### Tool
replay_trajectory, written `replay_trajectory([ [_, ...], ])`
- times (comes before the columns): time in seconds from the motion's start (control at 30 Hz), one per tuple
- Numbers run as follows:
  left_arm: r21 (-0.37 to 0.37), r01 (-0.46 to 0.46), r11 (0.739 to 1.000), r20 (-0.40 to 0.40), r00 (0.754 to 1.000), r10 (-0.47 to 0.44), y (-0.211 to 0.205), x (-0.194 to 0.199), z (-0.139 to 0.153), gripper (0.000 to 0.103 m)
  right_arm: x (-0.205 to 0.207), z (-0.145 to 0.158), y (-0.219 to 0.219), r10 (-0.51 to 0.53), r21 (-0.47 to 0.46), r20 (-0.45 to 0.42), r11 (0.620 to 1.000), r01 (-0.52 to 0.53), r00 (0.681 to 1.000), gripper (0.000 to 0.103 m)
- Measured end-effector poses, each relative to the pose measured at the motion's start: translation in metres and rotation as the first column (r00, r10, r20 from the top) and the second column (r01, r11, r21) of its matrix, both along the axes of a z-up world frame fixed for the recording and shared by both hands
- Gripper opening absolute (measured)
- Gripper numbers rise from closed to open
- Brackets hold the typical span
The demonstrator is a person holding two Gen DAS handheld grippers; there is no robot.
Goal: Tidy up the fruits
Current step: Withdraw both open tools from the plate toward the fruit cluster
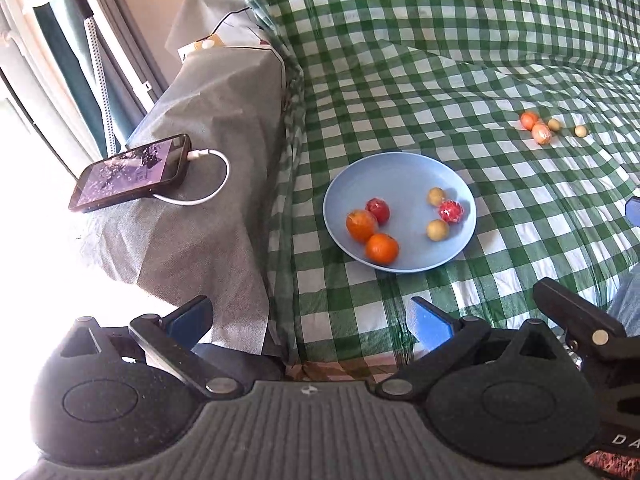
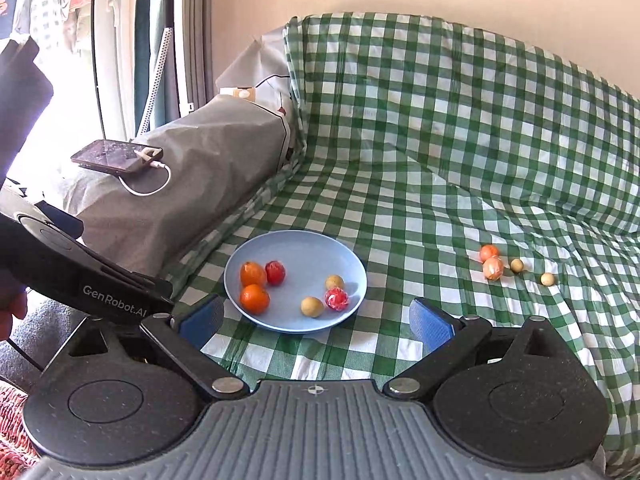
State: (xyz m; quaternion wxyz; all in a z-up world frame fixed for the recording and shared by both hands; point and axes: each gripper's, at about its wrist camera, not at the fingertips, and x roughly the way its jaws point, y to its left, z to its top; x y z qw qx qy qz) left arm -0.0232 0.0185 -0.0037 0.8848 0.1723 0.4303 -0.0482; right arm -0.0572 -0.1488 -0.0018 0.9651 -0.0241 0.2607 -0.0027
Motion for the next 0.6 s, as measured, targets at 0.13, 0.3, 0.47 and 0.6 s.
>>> replay_trajectory([
  [0.13,-0.002,0.007,1.000,0.010,1.000,-0.007,0.0004,-0.0018,0.0021,0.103,-0.0018,0.0011,0.0016,-0.003,-0.003,0.006,1.000,0.003,1.000,0.099],
  [0.3,-0.001,0.012,1.000,0.010,1.000,-0.012,0.0007,-0.0015,0.0019,0.103,-0.0018,0.0016,0.0006,-0.007,-0.004,0.007,1.000,0.007,1.000,0.099],
  [0.47,-0.001,0.013,1.000,0.009,1.000,-0.013,0.0015,-0.0007,0.0012,0.103,-0.0009,0.0012,0.0018,-0.006,-0.006,0.003,1.000,0.006,1.000,0.099],
  [0.6,-0.002,0.012,1.000,0.004,1.000,-0.012,0.0015,0.0007,0.0006,0.103,0.0003,0.0005,0.0030,-0.005,-0.009,-0.002,1.000,0.005,1.000,0.099],
])
